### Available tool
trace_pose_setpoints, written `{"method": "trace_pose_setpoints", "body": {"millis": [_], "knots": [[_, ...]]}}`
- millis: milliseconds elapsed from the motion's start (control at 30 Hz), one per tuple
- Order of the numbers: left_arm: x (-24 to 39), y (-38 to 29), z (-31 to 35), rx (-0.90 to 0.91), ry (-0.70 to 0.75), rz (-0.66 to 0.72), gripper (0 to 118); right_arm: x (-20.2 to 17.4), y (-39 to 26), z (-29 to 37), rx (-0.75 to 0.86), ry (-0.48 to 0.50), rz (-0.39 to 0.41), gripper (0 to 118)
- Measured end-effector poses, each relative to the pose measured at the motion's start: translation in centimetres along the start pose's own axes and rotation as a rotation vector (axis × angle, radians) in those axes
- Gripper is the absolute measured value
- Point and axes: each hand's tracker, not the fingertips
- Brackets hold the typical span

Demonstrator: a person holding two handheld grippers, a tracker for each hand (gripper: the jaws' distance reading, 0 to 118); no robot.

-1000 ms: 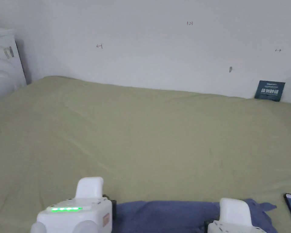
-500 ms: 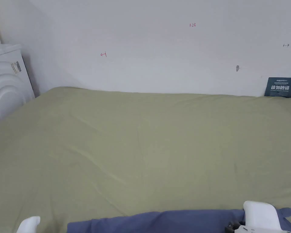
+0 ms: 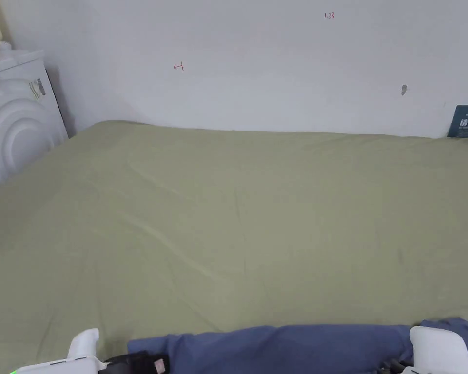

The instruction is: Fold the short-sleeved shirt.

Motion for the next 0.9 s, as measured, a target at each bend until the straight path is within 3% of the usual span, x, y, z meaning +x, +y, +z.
{"method": "trace_pose_setpoints", "body": {"millis": [33, 133, 200, 467, 667, 900], "knots": [[-0.1, 0.0, 0.4, 0.03, 0.028, 0.011, 14, 0.0, -0.1, -0.1, -0.004, 0.006, -0.003, 2], [0.6, 0.4, 1.2, 0.036, -0.086, 0.062, 14, 0.0, -0.2, 0.0, -0.014, 0.028, -0.013, 2], [2.6, 0.9, 1.6, 0.044, -0.054, -0.042, 14, 0.2, -0.2, 0.4, -0.009, 0.037, -0.02, 2], [12.7, 4.0, 0.9, 0.002, -0.074, -0.104, 14, 2.4, 1.0, 2.5, 0.041, 0.037, -0.081, 3], [22.1, 3.7, -4.7, -0.113, -0.057, -0.149, 14, 5.4, 1.3, 4.3, 0.085, -0.003, -0.152, 3], [27.8, 2.2, -14.0, -0.244, -0.127, -0.178, 14, 8.8, 0.6, 5.5, 0.091, -0.064, -0.199, 3]]}}
